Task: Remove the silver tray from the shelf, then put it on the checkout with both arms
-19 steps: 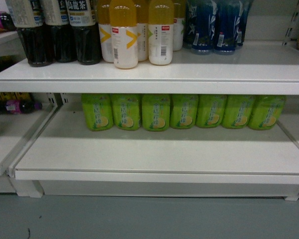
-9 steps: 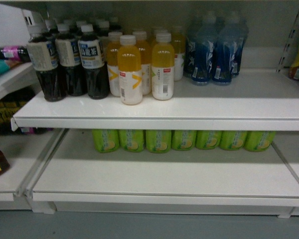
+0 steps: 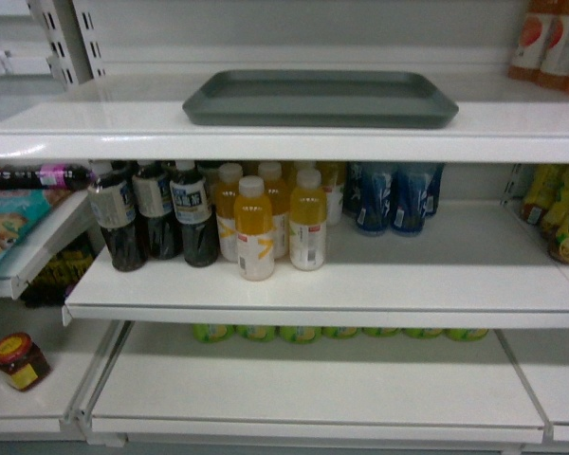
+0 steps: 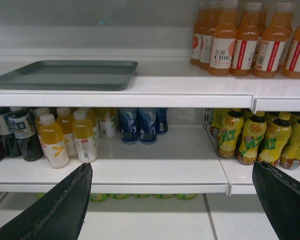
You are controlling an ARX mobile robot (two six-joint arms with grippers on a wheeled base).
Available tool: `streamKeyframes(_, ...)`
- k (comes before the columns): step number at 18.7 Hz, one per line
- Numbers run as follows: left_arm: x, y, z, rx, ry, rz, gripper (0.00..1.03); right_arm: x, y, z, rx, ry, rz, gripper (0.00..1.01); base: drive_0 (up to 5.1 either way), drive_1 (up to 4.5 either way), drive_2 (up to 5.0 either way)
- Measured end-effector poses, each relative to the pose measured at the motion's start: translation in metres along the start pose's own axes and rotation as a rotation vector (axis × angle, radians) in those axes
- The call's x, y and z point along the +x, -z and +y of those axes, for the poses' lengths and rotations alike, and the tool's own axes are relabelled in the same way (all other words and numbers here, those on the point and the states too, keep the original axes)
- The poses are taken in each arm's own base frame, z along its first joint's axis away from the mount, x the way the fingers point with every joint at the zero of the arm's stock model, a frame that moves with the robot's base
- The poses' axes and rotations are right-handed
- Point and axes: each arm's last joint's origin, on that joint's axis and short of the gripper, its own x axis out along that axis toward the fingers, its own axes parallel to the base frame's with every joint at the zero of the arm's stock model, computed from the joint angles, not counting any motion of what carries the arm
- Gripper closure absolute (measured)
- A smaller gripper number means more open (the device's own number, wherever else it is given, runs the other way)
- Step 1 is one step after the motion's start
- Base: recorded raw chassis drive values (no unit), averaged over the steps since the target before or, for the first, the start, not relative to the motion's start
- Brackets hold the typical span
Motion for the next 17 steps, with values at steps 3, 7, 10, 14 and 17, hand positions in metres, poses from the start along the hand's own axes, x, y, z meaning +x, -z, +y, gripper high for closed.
streamKeyframes(3,0.0,-0.0003,-0.0001,0.0,0.002,-0.003,0.05,0.0,-0.0005,0.0,0.0,0.0,-0.005,0.03,0.0,0.0,0.0)
streamKeyframes(7,0.0,0.0,-0.0001,0.0,0.002,0.0,0.05,0.0,0.0,0.0,0.0,0.0,0.0,0.03,0.0,1.1,-1.1)
streamKeyframes(10,0.0,0.0,-0.0001,0.0,0.002,0.0,0.05,0.0,0.0,0.0,0.0,0.0,0.0,0.03,0.1,4.42,-4.2)
streamKeyframes(14,0.0,0.0,0.0,0.0,0.001,0.0,0.05,0.0,-0.0001,0.0,0.0,0.0,-0.001,0.03,0.0,4.34,-4.3)
streamKeyframes(17,0.0,0.0,-0.0001,0.0,0.002,0.0,0.05,0.0,0.0,0.0,0.0,0.0,0.0,0.03,0.1,4.39,-4.2)
